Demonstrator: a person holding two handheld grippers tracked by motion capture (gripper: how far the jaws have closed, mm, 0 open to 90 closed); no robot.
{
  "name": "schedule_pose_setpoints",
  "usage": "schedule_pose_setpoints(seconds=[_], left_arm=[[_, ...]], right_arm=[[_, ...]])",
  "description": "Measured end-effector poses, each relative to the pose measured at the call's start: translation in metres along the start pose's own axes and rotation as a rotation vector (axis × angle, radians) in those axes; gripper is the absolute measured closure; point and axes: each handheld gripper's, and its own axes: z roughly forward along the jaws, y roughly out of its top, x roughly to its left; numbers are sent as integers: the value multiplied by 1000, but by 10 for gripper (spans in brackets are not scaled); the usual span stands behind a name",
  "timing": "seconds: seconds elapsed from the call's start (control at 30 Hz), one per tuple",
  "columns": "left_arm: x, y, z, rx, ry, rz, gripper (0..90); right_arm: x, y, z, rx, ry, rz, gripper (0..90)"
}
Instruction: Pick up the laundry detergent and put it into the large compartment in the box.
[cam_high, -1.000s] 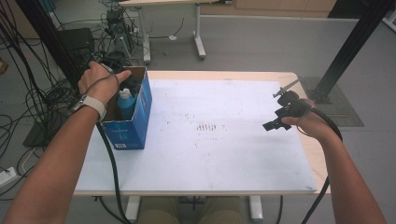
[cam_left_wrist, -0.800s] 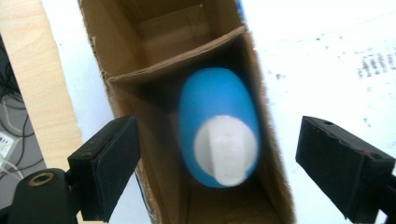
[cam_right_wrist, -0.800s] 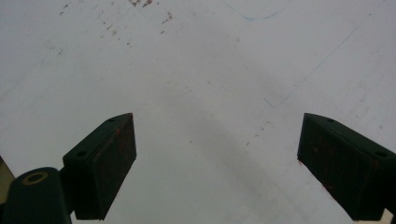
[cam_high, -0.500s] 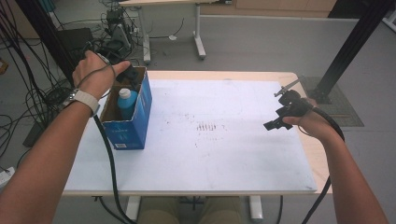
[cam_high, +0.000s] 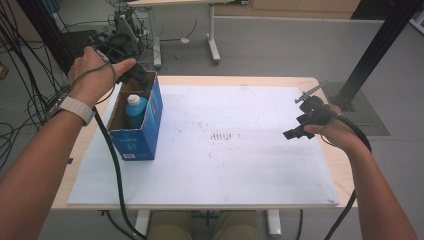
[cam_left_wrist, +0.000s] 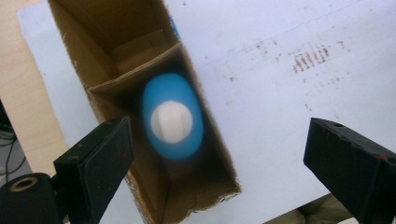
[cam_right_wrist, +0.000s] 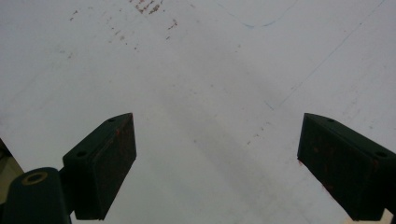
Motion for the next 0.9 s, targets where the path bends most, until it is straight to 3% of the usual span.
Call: schedule_pose_setpoints(seconds=[0.13, 0.23, 0.27, 0.6, 0.7, 0.77, 0.9], left_arm=[[-2, -1, -5, -1, -23, 32, 66], [1, 2, -11, 18, -66, 61, 67], [-1, 2, -14, 22, -60, 74, 66], [-12, -4, -28, 4, -108, 220, 50], [-16, -8, -31, -6, -114, 281, 52], [-19, -7, -32, 4, -120, 322, 52], [-18, -6, -32, 18, -146, 366, 52]], right_arm=[[2, 1, -2, -1, -3, -3, 116], [3, 1, -4, 0, -5, -2, 116], [3, 1, -5, -1, -6, -1, 116], [6, 0, -6, -4, -8, -3, 116], [7, 1, -7, -2, -11, -1, 116], [7, 2, -6, -1, -11, -3, 116], [10, 2, -6, -3, -12, -5, 116]])
